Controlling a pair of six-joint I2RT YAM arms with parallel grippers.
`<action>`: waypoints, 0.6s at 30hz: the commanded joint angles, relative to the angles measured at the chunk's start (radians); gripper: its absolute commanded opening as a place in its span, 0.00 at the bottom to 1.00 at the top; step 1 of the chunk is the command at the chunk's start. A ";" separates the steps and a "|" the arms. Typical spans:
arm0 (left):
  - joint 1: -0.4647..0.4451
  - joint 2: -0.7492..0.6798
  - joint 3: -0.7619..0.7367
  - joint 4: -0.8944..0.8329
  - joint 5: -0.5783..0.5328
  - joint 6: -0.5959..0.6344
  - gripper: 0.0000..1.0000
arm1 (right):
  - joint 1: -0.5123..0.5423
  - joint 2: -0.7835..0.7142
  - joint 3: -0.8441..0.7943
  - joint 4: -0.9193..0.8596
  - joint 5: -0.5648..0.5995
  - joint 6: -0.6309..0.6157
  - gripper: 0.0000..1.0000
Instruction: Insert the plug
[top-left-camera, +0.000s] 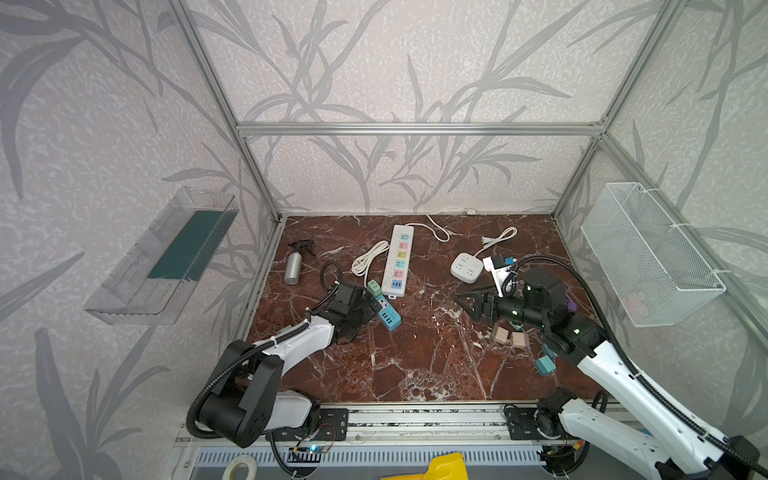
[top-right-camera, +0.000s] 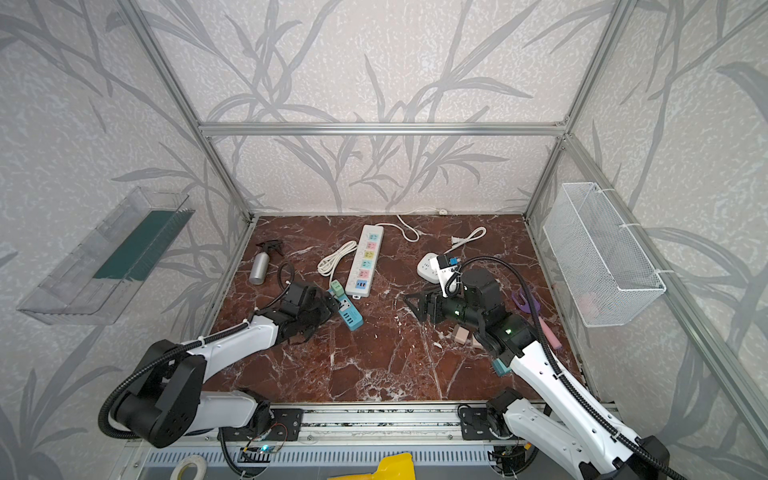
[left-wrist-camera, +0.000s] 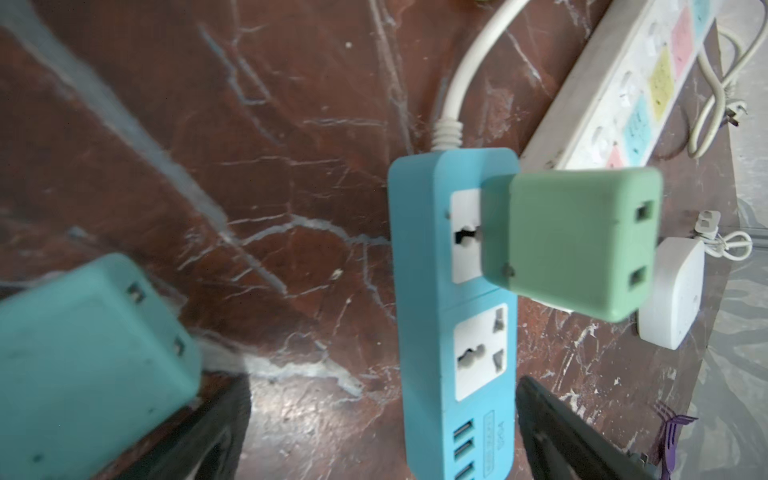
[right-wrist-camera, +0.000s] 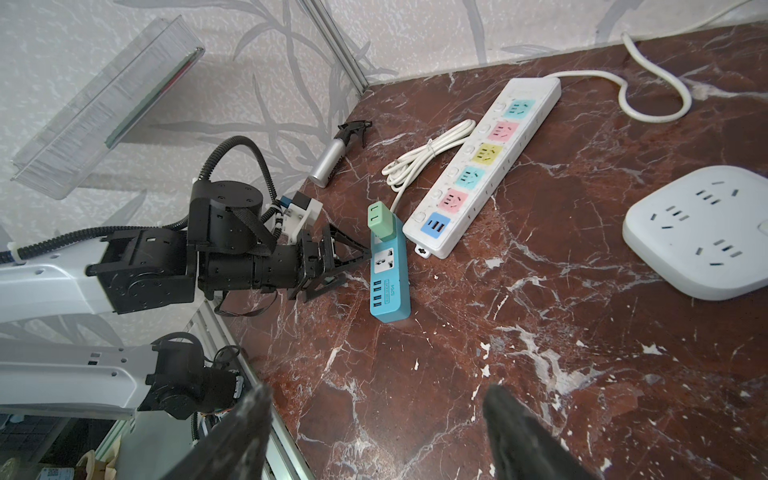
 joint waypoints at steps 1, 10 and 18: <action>-0.003 -0.056 0.073 -0.076 -0.042 0.100 0.99 | 0.006 0.003 0.042 -0.020 0.017 -0.001 0.79; 0.039 -0.268 0.089 -0.322 -0.355 0.292 0.79 | 0.080 0.176 0.103 -0.125 0.159 -0.035 0.46; 0.209 -0.065 0.065 -0.260 -0.074 0.341 0.99 | 0.088 0.192 0.021 0.004 0.101 0.017 0.67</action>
